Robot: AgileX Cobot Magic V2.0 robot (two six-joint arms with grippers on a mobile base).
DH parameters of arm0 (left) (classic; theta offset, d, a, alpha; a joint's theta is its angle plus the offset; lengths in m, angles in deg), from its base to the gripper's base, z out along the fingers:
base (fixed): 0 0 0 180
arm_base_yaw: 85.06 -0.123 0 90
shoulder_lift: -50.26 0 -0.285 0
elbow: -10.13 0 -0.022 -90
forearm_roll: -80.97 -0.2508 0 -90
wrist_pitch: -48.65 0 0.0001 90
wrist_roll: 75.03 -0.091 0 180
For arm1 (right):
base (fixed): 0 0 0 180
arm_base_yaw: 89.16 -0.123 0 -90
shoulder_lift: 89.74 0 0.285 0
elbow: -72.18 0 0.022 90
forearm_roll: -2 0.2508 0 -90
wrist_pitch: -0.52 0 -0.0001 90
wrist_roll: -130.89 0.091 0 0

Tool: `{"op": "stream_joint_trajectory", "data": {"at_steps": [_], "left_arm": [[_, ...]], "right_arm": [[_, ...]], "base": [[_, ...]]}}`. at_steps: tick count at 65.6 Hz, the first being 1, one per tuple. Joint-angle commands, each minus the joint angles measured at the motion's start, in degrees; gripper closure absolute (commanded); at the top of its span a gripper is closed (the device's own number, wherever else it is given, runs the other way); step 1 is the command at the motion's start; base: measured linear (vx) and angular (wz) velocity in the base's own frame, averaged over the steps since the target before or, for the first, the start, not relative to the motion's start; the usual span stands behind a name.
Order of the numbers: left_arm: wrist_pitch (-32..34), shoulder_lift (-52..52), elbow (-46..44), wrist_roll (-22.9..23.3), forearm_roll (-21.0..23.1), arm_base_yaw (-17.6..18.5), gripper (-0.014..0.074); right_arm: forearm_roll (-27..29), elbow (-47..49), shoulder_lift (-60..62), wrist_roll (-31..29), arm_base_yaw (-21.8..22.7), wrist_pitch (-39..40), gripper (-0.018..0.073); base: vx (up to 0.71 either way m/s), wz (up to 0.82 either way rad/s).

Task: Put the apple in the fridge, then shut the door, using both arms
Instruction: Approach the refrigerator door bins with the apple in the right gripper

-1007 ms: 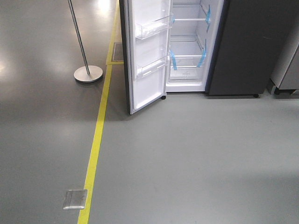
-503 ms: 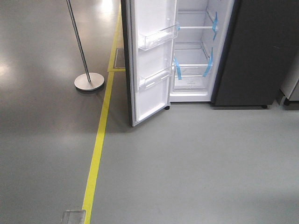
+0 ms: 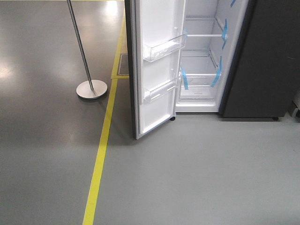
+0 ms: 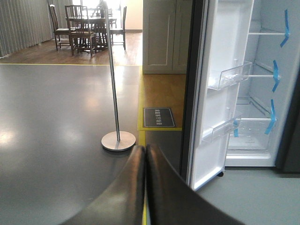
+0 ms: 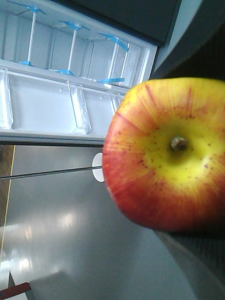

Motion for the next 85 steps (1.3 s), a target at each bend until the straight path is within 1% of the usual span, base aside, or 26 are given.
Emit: {"op": "stream_joint_trajectory", "data": {"at_steps": [1,85], "left_arm": [[4.59,-0.86,-0.97,0.57,0.06,0.06,0.0603],[4.59,-0.86,-0.97,0.57,0.06,0.06,0.0603]], "right_arm": [[0.82,1.42,-0.46,-0.44,0.04,4.60,0.0464],[0.82,1.42,-0.46,-0.44,0.04,4.60,0.0464]], "base": [[0.21,0.03],[0.20,-0.01]]}}
